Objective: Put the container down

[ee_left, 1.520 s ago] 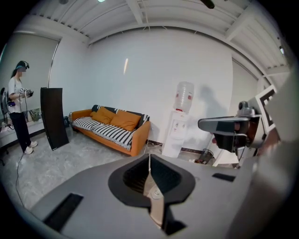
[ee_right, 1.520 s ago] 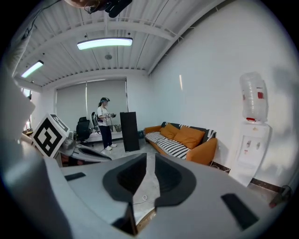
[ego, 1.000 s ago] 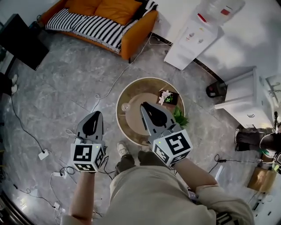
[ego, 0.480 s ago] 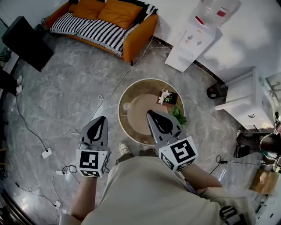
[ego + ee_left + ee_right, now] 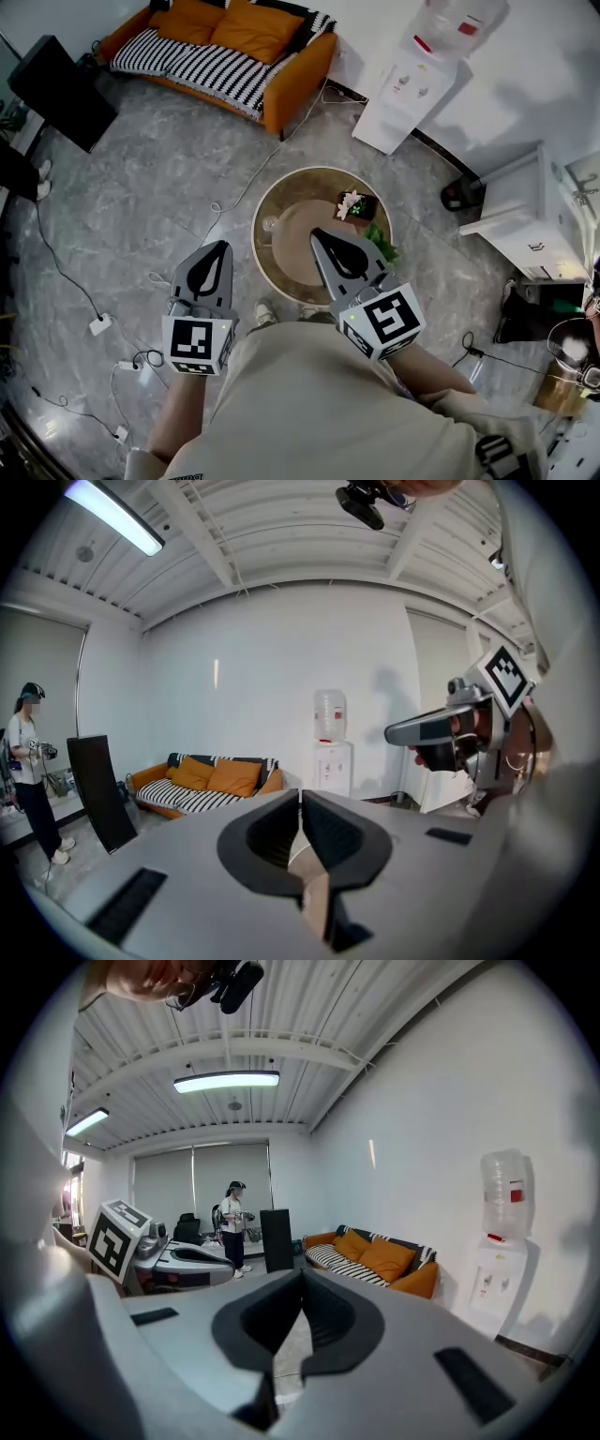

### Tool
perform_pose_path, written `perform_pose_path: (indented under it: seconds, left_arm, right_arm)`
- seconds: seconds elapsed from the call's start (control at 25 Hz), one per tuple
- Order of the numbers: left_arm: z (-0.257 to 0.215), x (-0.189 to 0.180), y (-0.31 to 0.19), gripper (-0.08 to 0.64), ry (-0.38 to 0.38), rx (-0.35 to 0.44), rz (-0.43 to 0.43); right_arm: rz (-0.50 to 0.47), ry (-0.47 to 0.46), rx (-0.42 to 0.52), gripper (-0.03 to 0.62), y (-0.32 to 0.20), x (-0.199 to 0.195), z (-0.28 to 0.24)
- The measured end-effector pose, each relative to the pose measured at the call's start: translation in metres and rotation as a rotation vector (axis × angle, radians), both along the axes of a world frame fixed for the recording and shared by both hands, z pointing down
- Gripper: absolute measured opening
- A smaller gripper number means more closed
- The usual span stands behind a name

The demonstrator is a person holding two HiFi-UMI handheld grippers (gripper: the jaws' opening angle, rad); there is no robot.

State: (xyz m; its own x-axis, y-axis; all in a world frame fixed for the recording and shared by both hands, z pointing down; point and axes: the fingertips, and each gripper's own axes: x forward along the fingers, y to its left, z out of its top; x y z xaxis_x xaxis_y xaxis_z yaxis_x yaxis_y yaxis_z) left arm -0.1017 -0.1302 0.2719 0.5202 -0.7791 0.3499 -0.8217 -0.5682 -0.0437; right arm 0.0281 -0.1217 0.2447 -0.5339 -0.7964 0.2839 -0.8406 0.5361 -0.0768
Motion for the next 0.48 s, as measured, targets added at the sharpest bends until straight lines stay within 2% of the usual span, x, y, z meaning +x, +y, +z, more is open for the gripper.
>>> perform_pose_path:
  seconds: [0.48]
  left_arm:
    - [-0.021, -0.002, 0.002, 0.014, 0.007, 0.041, -0.01]
  right_arm:
    - [-0.006, 0.02, 0.049, -0.003, -0.004, 0.007, -0.013]
